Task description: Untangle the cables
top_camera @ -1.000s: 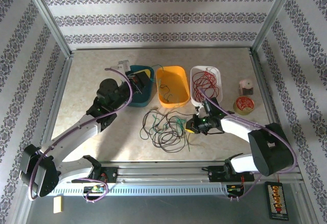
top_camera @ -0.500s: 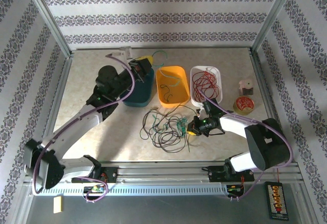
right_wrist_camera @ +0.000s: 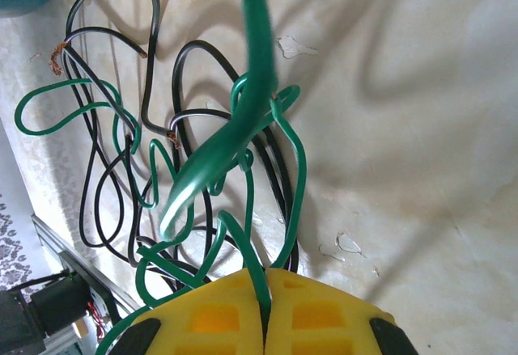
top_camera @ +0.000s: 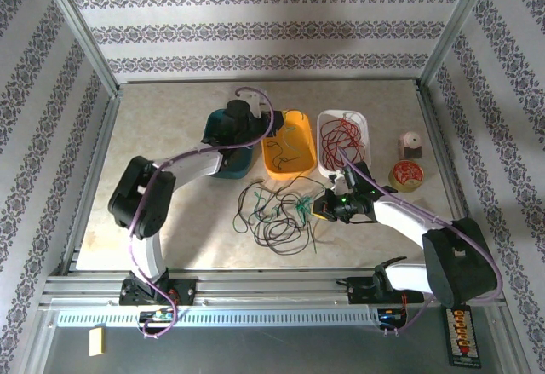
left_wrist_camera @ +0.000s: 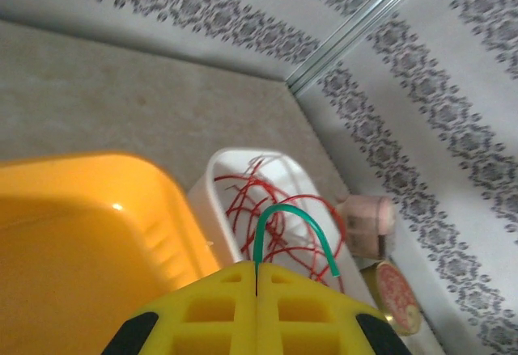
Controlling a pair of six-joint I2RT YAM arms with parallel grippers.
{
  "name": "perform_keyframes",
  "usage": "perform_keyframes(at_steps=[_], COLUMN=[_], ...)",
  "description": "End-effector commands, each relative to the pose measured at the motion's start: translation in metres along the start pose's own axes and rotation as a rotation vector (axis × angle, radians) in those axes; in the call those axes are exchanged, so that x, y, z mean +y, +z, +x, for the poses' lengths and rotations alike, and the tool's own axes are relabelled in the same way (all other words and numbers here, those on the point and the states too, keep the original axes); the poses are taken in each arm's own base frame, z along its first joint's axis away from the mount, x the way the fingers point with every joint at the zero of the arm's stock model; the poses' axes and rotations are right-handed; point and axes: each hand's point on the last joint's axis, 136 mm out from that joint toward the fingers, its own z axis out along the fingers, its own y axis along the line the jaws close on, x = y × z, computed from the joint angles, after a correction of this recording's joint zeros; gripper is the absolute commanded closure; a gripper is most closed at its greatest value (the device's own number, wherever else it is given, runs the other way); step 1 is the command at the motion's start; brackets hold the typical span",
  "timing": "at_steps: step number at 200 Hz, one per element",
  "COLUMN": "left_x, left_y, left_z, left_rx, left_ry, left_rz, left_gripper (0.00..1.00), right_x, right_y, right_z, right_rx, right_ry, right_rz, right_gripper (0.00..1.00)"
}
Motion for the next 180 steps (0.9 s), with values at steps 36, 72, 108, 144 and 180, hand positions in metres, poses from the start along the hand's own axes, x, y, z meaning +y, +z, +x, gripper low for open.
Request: perform_keyframes(at_steps=[36,72,108,144,180], left_x=[0.009,-0.005,-0.039,-0.07,-0.09], left_y=[0.021,0.017,-0.004,-0.035,-0.08], left_z=[-0.013,-0.04,-0.045,0.039,0.109], left_rx=[0.023,-0.021,0.003,0.263,0.432], left_ry=[0.046,0.075,0.214,0.344,0.361], left_rz=[-0.073,-0.105,-0.116,0.007,0.208], left_gripper=[0.26,0.04,0.01,0.01,0.02], right_x=[0.005,0.009,0.014,0.017,0.029], right_y=[-0.01,-0.013,-0.021,-0.036,-0.04], right_z=[-0.004,-0.007,-0.013,-0.027,-0.032], right_rx=[-0.038,-0.052,-0.09,-0.17,-0.181], right_ry=[-0.049,-0.062,-0.08,-0.09,-0.114], right_rz=[0.008,0.008,0.006,-0.001,-0.05], right_gripper=[1.0,1.0,1.0,1.0,1.0])
